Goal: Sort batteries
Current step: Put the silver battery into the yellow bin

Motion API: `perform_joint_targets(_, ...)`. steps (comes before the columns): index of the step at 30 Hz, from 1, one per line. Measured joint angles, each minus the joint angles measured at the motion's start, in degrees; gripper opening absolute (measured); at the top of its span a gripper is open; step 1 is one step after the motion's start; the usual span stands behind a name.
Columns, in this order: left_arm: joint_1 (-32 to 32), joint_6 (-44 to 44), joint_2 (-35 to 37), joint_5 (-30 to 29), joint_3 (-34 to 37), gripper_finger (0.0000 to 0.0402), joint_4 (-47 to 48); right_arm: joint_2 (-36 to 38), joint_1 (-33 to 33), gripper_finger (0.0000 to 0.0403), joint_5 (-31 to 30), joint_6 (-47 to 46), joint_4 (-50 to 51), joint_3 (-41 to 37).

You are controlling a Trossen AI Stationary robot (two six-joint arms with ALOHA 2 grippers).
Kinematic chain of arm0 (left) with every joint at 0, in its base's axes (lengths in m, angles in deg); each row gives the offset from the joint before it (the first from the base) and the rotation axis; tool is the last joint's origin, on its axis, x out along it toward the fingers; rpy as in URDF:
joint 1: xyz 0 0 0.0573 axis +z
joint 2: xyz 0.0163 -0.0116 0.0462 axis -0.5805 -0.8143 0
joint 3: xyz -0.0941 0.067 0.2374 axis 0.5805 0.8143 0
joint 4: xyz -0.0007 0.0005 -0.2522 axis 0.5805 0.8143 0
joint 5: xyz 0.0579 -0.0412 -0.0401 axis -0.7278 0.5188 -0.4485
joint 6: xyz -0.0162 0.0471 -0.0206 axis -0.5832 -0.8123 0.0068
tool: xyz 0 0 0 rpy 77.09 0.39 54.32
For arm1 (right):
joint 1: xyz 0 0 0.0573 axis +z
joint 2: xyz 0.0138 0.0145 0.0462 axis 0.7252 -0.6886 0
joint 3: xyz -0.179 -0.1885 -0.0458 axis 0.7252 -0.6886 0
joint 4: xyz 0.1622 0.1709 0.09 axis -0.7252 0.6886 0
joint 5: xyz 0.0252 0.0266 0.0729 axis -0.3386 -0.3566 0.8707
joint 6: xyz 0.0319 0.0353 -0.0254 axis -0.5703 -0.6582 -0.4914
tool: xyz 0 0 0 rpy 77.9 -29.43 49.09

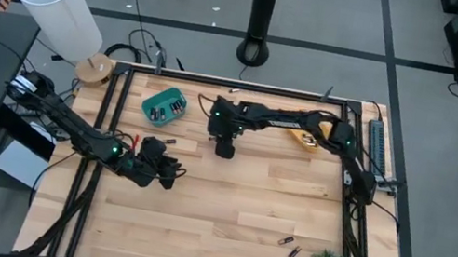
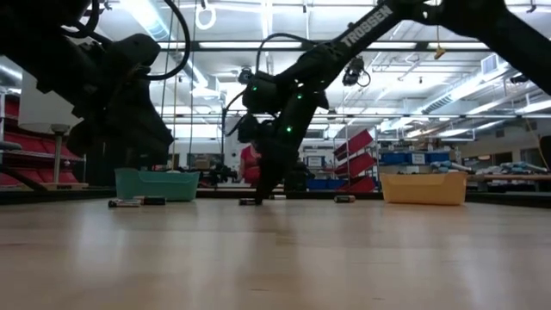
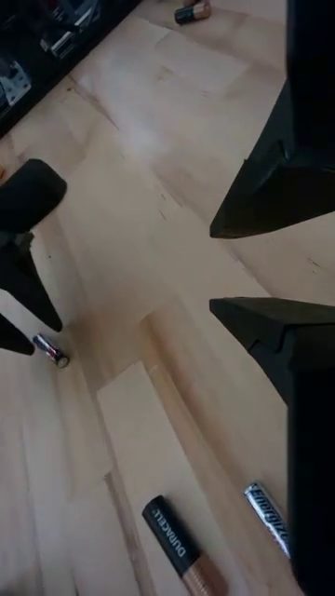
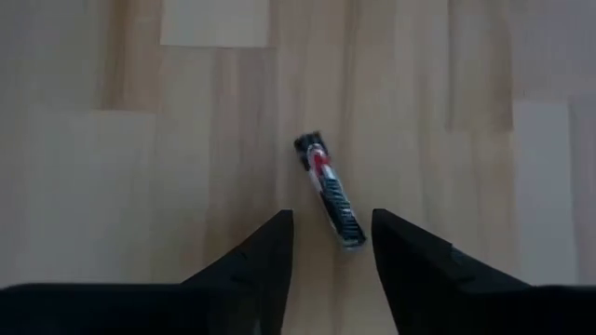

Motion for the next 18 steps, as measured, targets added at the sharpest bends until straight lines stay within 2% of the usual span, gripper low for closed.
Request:
perform_joint_targets(5,0.00,-0.01,-0.01,-0.29,0.00,0.0125,0.11,-2.95,0.70,0.0150,-0.78,0.83,4.64,4.64)
perform_joint_targets(10,0.00,-0.05,-0.01,-0.31,0.00,0.0125,0.01,-3.71,1.24,0.0143,-1.62,0.80,7.02,5.80)
perform_joint_targets(13,0.00,-0.08,-0.02,-0.29,0.00,0.0125,0.00,-3.71,1.79,0.0114,-2.02,0.80,7.94,5.77)
perform_joint_targets(18,0.00,-0.11,0.00,-0.29,0.00,0.0125,0.00,-3.69,2.79,0.0028,-2.38,0.76,9.32,5.73)
